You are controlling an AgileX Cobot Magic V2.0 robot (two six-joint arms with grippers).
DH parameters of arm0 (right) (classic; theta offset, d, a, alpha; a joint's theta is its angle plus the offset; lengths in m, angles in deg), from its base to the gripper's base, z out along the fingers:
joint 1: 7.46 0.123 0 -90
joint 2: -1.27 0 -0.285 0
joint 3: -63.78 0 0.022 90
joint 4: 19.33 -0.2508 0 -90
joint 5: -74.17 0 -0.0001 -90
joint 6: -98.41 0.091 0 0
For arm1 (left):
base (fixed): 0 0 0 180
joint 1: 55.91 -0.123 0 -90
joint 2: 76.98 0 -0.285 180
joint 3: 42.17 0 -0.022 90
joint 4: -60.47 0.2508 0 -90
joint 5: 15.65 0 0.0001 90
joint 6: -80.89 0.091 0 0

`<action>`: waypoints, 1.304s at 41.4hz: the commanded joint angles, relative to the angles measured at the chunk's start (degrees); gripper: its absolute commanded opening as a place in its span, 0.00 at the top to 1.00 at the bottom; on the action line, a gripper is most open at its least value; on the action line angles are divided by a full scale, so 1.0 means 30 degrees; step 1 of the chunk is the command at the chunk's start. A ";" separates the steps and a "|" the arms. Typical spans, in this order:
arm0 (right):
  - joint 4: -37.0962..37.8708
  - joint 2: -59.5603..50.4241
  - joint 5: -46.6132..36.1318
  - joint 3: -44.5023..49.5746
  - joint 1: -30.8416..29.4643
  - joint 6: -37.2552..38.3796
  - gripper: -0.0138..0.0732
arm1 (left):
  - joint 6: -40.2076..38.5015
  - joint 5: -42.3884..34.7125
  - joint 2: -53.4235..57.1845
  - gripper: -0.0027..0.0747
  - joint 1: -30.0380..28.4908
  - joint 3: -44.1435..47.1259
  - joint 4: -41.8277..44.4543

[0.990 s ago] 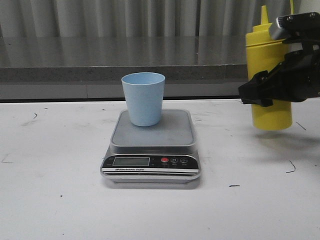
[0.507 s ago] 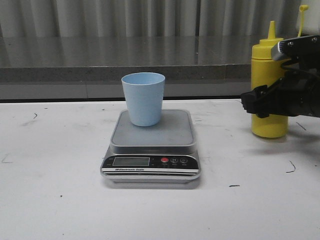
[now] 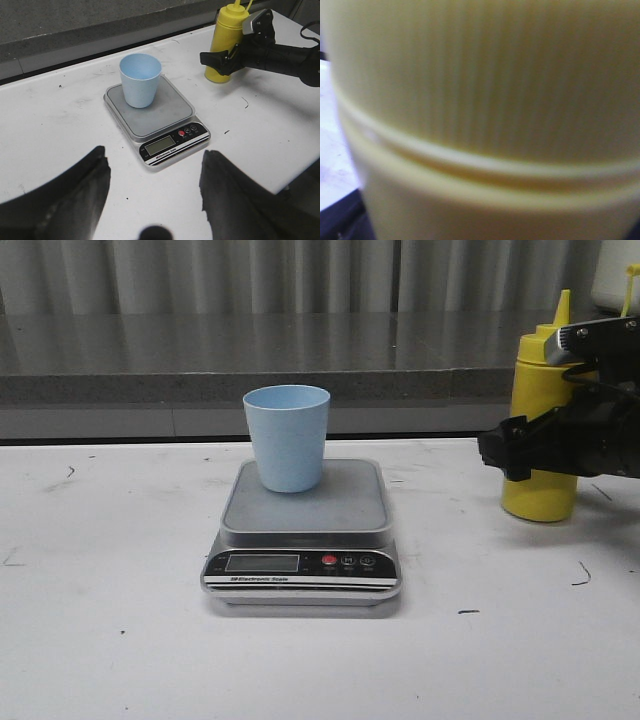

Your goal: Pour seasoning into cup on scale with both arms

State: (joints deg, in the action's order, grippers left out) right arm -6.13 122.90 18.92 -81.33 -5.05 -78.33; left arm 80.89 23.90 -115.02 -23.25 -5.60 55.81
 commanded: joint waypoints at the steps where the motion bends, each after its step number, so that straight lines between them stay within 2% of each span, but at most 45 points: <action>1: -0.0217 -0.1144 -0.1260 0.0093 -0.0120 0.0043 0.09 | 0.0000 -0.1525 -0.0029 0.45 0.0124 -0.0508 -0.0251; 14: -0.0547 -0.2834 -0.1752 0.2970 -0.0120 0.0023 0.09 | 0.0000 -0.1525 -0.0029 0.45 0.0124 -0.0508 -0.0251; 21: -0.1166 -0.4727 0.0559 0.4585 -0.0120 0.0023 0.09 | 0.0000 -0.1525 -0.0029 0.45 0.0124 -0.0508 -0.0251; 24: -0.1518 -0.5958 0.3008 0.4922 -0.0120 0.0040 0.09 | 0.0000 -0.1525 -0.0029 0.45 0.0124 -0.0508 -0.0251; 31: -0.1514 -0.9847 1.0997 0.4721 0.0228 0.0040 0.09 | 0.0000 -0.1525 -0.0029 0.45 0.0124 -0.0508 -0.0251; 42: -0.1654 -1.5480 2.3176 0.2774 0.2091 0.0040 0.09 | 0.0000 -0.1525 -0.0029 0.45 0.0124 -0.0508 -0.0251; 47: -0.2279 -1.7457 2.6757 0.1622 0.2350 0.0040 0.09 | 0.0000 -0.1525 -0.0029 0.45 0.0124 -0.0508 -0.0251; 54: -0.3082 -2.0408 2.9106 0.0594 0.2350 0.0040 0.09 | 0.0000 -0.1525 -0.0029 0.45 0.0124 -0.0508 -0.0251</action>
State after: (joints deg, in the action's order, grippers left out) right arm -14.56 66.39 105.39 -76.73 1.99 -78.13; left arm 80.89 23.90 -115.02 -23.25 -5.60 55.81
